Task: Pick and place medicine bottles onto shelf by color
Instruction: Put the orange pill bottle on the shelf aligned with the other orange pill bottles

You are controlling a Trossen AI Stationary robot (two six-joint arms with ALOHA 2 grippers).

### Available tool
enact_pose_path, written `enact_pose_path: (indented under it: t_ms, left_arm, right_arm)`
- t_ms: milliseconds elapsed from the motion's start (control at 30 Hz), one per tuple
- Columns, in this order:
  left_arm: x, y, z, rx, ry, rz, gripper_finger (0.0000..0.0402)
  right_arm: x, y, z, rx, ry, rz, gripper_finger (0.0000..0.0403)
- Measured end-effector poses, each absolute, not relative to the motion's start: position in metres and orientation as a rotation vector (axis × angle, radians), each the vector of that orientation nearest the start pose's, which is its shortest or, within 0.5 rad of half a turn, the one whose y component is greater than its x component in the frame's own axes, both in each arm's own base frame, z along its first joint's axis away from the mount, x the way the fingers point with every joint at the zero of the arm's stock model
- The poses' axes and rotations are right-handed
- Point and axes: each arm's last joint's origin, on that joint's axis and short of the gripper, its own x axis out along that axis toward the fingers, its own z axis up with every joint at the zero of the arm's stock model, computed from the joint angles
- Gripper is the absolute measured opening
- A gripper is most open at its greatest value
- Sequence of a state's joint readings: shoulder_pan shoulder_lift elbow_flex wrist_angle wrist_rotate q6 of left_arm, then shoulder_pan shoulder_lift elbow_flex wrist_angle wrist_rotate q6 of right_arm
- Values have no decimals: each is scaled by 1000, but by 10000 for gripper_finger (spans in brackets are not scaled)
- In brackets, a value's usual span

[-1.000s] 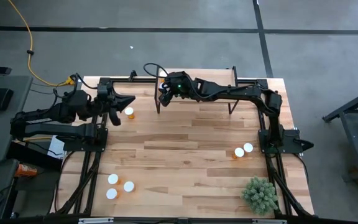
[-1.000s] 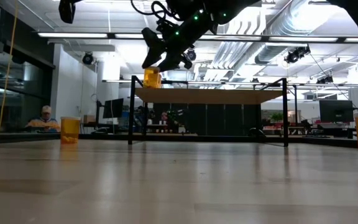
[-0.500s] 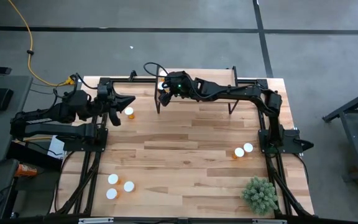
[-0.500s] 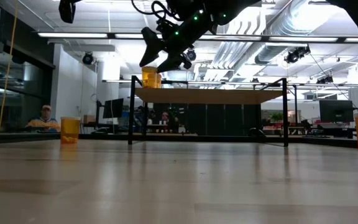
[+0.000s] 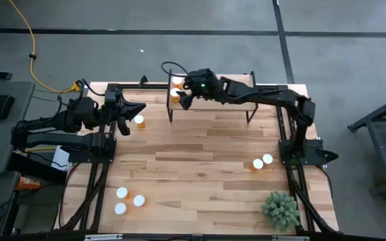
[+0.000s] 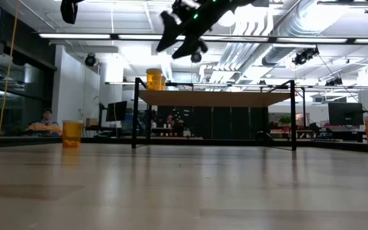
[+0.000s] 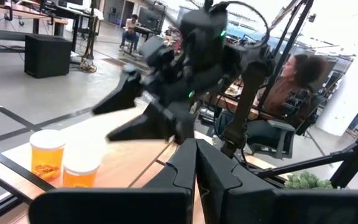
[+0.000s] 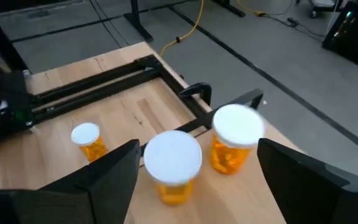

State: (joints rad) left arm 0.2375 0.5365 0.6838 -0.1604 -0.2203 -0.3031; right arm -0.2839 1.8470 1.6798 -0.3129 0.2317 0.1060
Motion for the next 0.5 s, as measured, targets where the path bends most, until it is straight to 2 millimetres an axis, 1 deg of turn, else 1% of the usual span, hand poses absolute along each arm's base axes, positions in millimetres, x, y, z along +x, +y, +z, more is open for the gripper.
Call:
enact_pose_path:
  t_ms: [133, 233, 300, 333, 400, 500]
  left_arm:
    - [118, 35, 332, -297, -56, 456, 0]
    - [118, 35, 332, -295, -55, 455, 0]
    - [118, 34, 333, -274, -47, 433, 0]
    - [118, 34, 333, -259, -42, 416, 0]
    - [118, 33, 332, -240, -34, 387, 0]
    - [119, 32, 333, -238, -31, 366, 0]
  right_arm:
    - [384, -108, 358, 128, 491, -431, 316]
    - [361, -87, 368, 136, 517, -310, 316]
    - [345, -70, 364, 141, 535, -258, 316]
    - [336, -61, 359, 156, 542, -240, 316]
    - [316, -44, 345, 207, 541, -218, 316]
    - [288, -19, 326, 323, 468, -174, 316]
